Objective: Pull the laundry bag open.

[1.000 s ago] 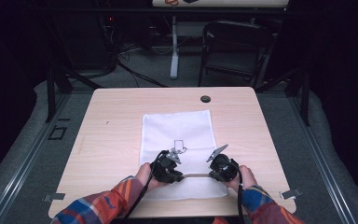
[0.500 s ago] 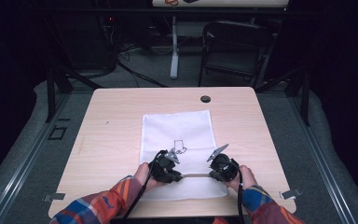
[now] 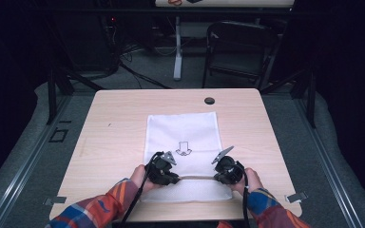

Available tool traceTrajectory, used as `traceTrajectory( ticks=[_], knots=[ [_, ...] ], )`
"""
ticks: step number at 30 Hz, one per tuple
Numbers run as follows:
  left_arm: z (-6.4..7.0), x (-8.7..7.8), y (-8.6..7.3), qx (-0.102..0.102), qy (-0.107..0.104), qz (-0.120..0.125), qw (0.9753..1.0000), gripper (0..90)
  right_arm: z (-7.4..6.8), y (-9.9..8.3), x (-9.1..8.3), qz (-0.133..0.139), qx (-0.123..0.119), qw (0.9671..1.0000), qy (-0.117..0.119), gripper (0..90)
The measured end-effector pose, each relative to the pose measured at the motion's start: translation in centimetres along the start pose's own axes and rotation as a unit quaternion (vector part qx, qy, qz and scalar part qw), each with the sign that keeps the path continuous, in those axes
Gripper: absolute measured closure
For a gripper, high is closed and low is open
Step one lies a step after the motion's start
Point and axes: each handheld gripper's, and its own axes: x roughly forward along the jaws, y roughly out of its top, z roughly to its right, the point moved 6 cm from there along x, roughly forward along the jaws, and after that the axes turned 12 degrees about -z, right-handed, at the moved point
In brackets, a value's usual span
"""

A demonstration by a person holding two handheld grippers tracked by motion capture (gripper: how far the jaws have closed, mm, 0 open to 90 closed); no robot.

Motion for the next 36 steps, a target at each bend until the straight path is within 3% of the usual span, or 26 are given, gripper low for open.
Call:
traceTrajectory(
  ticks=[1,9,10,11,13,15,18,21,23,26,30,36],
  knots=[
    [0.0,0.0,0.0,0.003,0.001,-0.001,1.0000,81.1,0.1,-0.1,-0.1,-0.010,-0.009,0.9999,-0.001,90.0],
    [0.0,-0.2,-0.2,0.002,0.000,0.000,1.0000,81.1,0.1,-0.1,-0.1,-0.009,-0.005,0.9999,0.000,90.0],
    [0.0,-0.2,-0.3,0.001,0.009,-0.004,0.9999,81.1,0.1,-0.1,-0.1,-0.009,-0.005,0.9999,0.001,90.0],
    [-0.5,-0.4,-0.5,0.001,0.026,-0.001,0.9997,90.0,0.2,-0.1,-0.1,-0.010,-0.005,0.9999,-0.001,90.0],
    [-1.6,-1.1,-1.3,-0.028,0.020,0.008,0.9994,90.0,0.7,-0.3,-0.2,-0.018,-0.003,0.9995,-0.026,90.0],
    [-2.4,-1.8,-2.2,-0.039,0.015,0.018,0.9989,90.0,1.2,-0.6,-0.3,-0.010,0.009,0.9997,-0.020,90.0],
    [-2.7,-2.3,-2.6,-0.053,0.019,0.026,0.9981,89.8,1.2,-0.6,-0.3,-0.018,0.004,0.9996,-0.023,90.0],
    [-2.1,-2.0,-1.8,-0.045,0.011,0.030,0.9984,78.2,1.0,-0.5,-0.3,-0.017,0.010,0.9995,-0.026,90.0],
    [-1.5,-1.4,-1.4,-0.031,0.008,0.024,0.9992,74.9,1.1,-0.5,-0.3,-0.016,0.016,0.9995,-0.023,90.0],
    [-0.7,-0.7,-0.9,-0.016,-0.001,0.016,0.9997,62.9,1.0,-0.5,-0.3,-0.019,0.014,0.9993,-0.028,90.0],
    [-0.2,-0.1,-0.7,-0.009,0.006,0.008,0.9999,47.8,0.9,-0.5,-0.4,-0.029,0.011,0.9993,-0.022,90.0],
    [-0.1,0.5,-0.2,0.003,0.008,0.019,0.9998,45.2,0.8,-0.4,-0.3,-0.026,0.018,0.9993,-0.018,90.0]
  ],
)
